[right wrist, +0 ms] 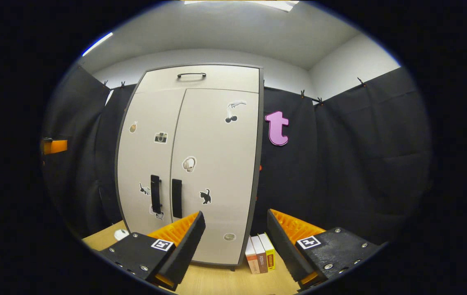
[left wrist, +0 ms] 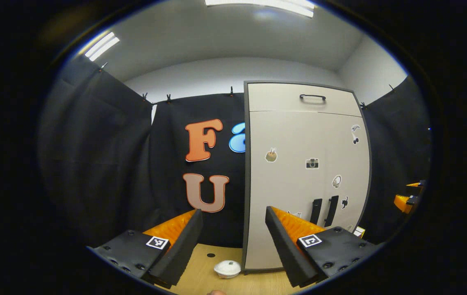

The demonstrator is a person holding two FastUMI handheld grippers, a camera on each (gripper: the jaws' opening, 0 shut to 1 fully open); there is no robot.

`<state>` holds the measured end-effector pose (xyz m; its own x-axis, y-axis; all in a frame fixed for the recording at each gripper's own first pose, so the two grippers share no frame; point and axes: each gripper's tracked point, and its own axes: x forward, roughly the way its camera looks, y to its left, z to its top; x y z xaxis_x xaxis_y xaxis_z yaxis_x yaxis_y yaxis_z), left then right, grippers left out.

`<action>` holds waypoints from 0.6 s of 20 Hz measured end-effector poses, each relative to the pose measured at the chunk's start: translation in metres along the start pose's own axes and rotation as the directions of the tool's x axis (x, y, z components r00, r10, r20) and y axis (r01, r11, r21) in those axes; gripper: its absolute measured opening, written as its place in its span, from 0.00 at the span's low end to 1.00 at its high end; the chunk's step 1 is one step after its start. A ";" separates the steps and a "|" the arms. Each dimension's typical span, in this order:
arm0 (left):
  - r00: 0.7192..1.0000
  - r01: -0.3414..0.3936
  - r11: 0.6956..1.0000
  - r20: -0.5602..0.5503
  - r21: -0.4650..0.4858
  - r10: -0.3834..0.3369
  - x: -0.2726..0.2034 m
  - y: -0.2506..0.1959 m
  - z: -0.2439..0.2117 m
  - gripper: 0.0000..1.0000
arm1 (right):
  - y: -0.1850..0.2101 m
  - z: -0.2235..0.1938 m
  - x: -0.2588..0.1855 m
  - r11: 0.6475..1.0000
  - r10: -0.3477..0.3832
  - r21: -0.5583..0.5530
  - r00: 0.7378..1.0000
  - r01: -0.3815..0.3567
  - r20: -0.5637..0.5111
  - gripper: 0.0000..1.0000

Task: Grab one shoe with the right hand and put it into the shoe cabinet, grab the other shoe with the left hand and put it into the shoe cabinet; then close the right door with the right hand and the left door with the left hand.

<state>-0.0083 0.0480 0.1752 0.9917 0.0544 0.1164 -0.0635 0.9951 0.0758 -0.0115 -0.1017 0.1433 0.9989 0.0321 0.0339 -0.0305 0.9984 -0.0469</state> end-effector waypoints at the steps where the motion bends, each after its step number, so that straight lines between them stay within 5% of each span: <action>1: 1.000 -0.006 1.000 0.000 -0.007 0.006 -0.003 0.007 0.000 0.99 | 0.004 0.004 -0.002 1.000 0.004 0.009 1.000 -0.004 0.007 0.94; 12: 1.000 0.009 1.000 0.007 -0.006 -0.009 -0.013 0.046 -0.005 0.99 | 0.050 0.020 -0.019 1.000 -0.013 0.008 1.000 0.013 0.026 0.94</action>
<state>-0.0232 0.0932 0.1720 0.9914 0.0444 0.1231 -0.0535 0.9961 0.0709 -0.0322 -0.0514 0.1603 0.9980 0.0204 0.0601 -0.0181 0.9991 -0.0386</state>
